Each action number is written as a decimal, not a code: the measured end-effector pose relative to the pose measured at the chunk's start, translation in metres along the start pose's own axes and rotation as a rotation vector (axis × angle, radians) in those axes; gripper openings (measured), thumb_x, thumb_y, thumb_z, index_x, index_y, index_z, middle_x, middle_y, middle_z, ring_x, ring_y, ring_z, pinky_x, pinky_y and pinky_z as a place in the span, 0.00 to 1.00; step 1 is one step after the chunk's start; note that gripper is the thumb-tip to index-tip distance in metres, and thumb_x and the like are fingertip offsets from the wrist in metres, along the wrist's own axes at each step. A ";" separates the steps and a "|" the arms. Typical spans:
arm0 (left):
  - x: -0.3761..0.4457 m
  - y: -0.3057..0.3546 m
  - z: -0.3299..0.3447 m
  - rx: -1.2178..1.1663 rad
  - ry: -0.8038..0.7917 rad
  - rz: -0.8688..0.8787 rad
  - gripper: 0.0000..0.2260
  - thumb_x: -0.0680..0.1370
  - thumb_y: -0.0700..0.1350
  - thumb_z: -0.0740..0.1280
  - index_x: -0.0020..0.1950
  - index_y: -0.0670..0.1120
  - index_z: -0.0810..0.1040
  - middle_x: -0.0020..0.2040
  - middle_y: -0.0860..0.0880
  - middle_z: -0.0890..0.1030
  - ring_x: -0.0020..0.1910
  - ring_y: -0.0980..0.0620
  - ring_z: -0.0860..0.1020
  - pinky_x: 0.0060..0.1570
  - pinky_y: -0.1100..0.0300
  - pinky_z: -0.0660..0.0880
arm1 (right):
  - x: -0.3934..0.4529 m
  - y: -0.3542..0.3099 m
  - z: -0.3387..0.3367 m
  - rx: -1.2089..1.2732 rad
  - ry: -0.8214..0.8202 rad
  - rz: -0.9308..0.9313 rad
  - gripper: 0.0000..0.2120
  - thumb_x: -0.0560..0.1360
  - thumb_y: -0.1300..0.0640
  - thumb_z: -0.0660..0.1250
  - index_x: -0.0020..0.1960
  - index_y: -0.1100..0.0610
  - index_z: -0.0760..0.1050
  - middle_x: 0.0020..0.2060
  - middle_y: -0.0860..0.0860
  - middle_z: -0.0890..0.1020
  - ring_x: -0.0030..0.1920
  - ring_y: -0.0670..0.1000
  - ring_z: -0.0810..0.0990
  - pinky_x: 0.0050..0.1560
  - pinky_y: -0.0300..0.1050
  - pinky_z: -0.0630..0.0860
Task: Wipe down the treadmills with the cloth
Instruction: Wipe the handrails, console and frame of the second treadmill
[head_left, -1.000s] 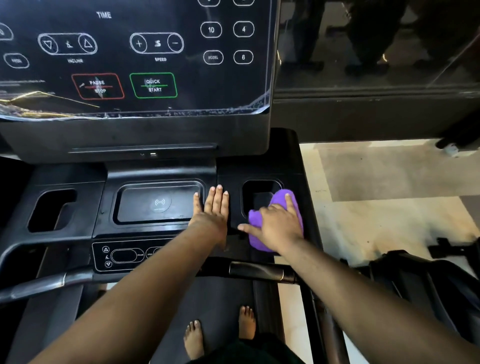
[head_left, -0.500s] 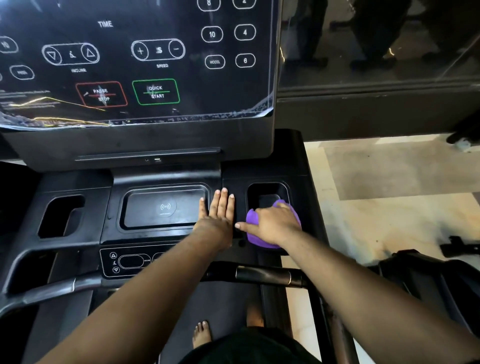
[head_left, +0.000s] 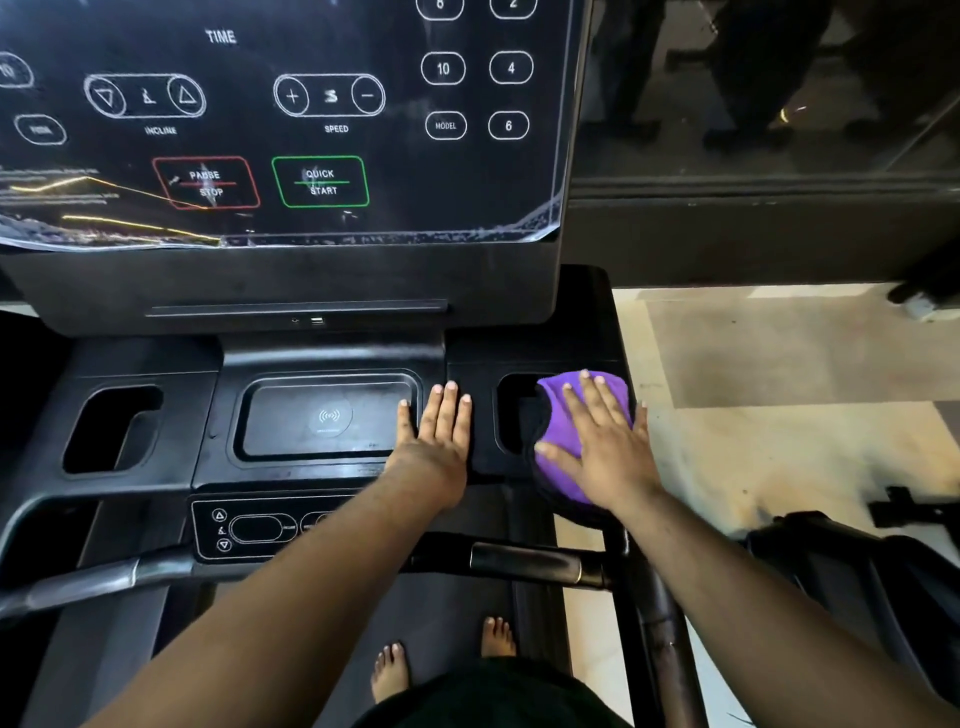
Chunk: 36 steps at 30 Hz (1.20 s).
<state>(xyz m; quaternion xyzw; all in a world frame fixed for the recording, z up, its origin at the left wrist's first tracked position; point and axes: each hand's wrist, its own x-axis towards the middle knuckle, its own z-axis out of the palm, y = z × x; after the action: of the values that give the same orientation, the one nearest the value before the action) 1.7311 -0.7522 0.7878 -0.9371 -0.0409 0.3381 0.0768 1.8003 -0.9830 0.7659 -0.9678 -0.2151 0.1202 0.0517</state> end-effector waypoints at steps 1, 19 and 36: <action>0.001 0.000 -0.001 -0.003 0.000 0.001 0.45 0.81 0.46 0.61 0.71 0.41 0.21 0.74 0.41 0.21 0.76 0.40 0.25 0.74 0.29 0.37 | 0.009 0.000 -0.004 0.049 0.025 0.053 0.49 0.72 0.20 0.37 0.84 0.48 0.45 0.83 0.48 0.41 0.83 0.50 0.39 0.79 0.69 0.47; -0.004 0.000 -0.002 0.012 -0.012 -0.004 0.46 0.82 0.49 0.61 0.72 0.41 0.21 0.75 0.39 0.22 0.76 0.39 0.25 0.73 0.29 0.36 | 0.018 0.007 0.006 0.296 0.132 0.185 0.39 0.82 0.39 0.59 0.84 0.50 0.44 0.84 0.49 0.45 0.83 0.52 0.42 0.80 0.64 0.51; -0.003 0.000 -0.005 0.039 -0.009 -0.013 0.43 0.81 0.45 0.59 0.73 0.39 0.22 0.74 0.37 0.22 0.77 0.36 0.27 0.72 0.26 0.37 | -0.009 0.026 0.025 0.436 0.077 0.343 0.47 0.77 0.29 0.54 0.84 0.57 0.47 0.83 0.55 0.53 0.82 0.57 0.53 0.81 0.57 0.54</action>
<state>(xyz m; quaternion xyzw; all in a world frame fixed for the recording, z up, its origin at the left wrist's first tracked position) 1.7319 -0.7528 0.7934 -0.9337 -0.0410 0.3423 0.0969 1.7969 -1.0094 0.7398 -0.9599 -0.0152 0.1338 0.2458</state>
